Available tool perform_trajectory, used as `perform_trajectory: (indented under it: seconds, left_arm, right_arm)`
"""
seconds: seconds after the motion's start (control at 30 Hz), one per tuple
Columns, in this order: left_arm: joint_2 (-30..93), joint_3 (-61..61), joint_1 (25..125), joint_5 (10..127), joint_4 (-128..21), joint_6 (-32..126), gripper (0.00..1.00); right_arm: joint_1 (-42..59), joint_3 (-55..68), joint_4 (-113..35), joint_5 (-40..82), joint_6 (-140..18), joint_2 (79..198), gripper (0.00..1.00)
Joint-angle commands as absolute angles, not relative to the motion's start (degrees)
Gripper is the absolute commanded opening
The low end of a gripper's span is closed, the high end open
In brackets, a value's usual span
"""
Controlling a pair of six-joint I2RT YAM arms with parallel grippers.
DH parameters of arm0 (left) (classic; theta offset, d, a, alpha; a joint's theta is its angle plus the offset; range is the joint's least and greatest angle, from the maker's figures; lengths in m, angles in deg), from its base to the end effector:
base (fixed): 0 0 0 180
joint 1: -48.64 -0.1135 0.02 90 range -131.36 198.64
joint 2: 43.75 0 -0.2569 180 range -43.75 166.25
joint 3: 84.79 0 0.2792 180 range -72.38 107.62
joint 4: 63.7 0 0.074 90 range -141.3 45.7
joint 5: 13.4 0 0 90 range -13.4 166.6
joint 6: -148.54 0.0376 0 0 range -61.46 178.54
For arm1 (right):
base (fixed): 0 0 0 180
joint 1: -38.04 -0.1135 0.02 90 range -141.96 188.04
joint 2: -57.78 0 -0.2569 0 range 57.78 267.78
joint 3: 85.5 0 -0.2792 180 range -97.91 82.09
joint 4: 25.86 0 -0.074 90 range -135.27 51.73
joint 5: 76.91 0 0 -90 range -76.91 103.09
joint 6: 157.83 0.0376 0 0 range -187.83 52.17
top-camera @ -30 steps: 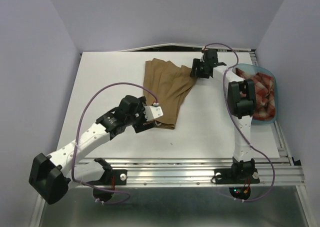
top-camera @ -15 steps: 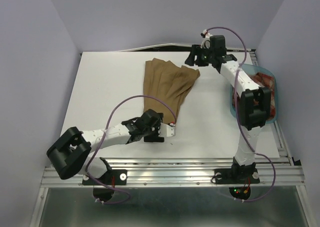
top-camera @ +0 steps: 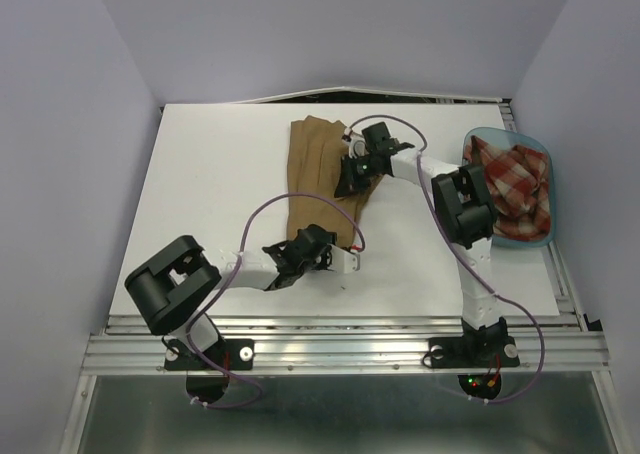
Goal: Fold and stack the skirts
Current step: Fold the skirt
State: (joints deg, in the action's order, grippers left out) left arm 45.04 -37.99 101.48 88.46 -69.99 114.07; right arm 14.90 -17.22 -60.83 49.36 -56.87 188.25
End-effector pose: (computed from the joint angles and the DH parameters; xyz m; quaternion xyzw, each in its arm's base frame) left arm 0.1947 -0.2440 0.1189 0.6901 0.5561 0.1026 0.4516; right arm 0.4628 0.2220 0.1351 -0.1922 0.8877 0.3695 0.1961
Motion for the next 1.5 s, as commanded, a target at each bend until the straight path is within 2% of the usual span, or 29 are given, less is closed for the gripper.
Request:
perform_trajectory:
  seconds: [0.0, 0.07, 0.17, 0.23, 0.27, 0.57, 0.6, 0.77, 0.87, 0.93, 1.03, 1.07, 1.17, 1.2, 1.23, 1.33, 1.47]
  left_arm:
    - [45.7, -41.2, 102.3, 88.1, -69.5, 115.3, 0.51]
    - [44.7, -41.4, 102.6, 87.9, -69.1, 115.0, 0.43]
    - [41.0, -39.4, 103.7, 87.1, -65.2, 113.1, 0.25]
    - [39.4, -37.8, 104.2, 86.1, -60.4, 111.0, 0.17]
    - [38.4, -36.3, 104.4, 85.9, -58.9, 110.2, 0.00]
    - [34.3, -23.0, 106.3, 77.0, -33.8, 101.1, 0.00]
    - [34.7, -19.2, 106.5, 73.2, -29.4, 100.4, 0.00]
    - [34.5, -10.9, 106.6, 67.8, -20.4, 97.2, 0.00]
    - [35.0, -5.9, 106.6, 62.4, -14.3, 96.2, 0.00]
    - [35.6, -3.8, 106.7, 57.8, -10.7, 96.1, 0.00]
    - [36.1, -2.7, 106.9, 53.0, -8.1, 95.9, 0.00]
    - [36.0, -2.7, 106.9, 51.9, -7.9, 95.7, 0.00]
    - [35.7, -2.7, 106.9, 50.9, -7.7, 94.8, 0.00]
    - [35.8, -2.7, 106.9, 50.5, -7.6, 94.8, 0.00]
    - [35.7, -2.7, 106.9, 50.4, -7.7, 94.6, 0.00]
    - [36.2, -1.9, 106.9, 50.0, -7.5, 93.8, 0.00]
    - [37.3, 0.1, 106.9, 49.0, -7.1, 92.8, 0.00]
  right_arm:
    - [16.2, -16.5, -63.3, 49.2, -60.3, 189.4, 0.12]
    - [16.2, -16.9, -64.0, 47.9, -61.1, 190.5, 0.11]
    - [16.2, -16.5, -64.3, 47.0, -63.2, 191.4, 0.10]
    - [15.6, -16.2, -64.5, 47.8, -64.0, 191.5, 0.09]
    - [15.1, -15.6, -64.7, 48.9, -65.3, 191.1, 0.09]
    - [8.2, -7.2, -65.9, 48.2, -75.1, 184.8, 0.09]
    - [7.0, -5.8, -66.9, 48.4, -76.7, 183.6, 0.09]
    - [5.4, -0.2, -71.8, 55.0, -82.7, 177.1, 0.09]
    - [5.4, -0.7, -72.8, 52.5, -84.6, 172.1, 0.10]
    - [6.8, -4.1, -72.5, 49.0, -84.4, 171.2, 0.12]
    - [12.0, -16.1, -71.1, 50.3, -80.7, 174.5, 0.18]
    - [13.1, -24.0, -71.3, 51.6, -79.5, 178.1, 0.23]
    - [14.4, -36.1, -71.3, 50.7, -79.1, 183.3, 0.35]
    - [14.4, -37.8, -70.4, 50.7, -78.4, 184.7, 0.42]
    - [14.4, -39.1, -68.3, 50.6, -77.8, 187.4, 0.44]
    - [14.4, -44.0, -66.0, 51.1, -77.1, 192.9, 0.43]
    - [14.4, -44.4, -65.6, 53.4, -77.0, 197.7, 0.35]
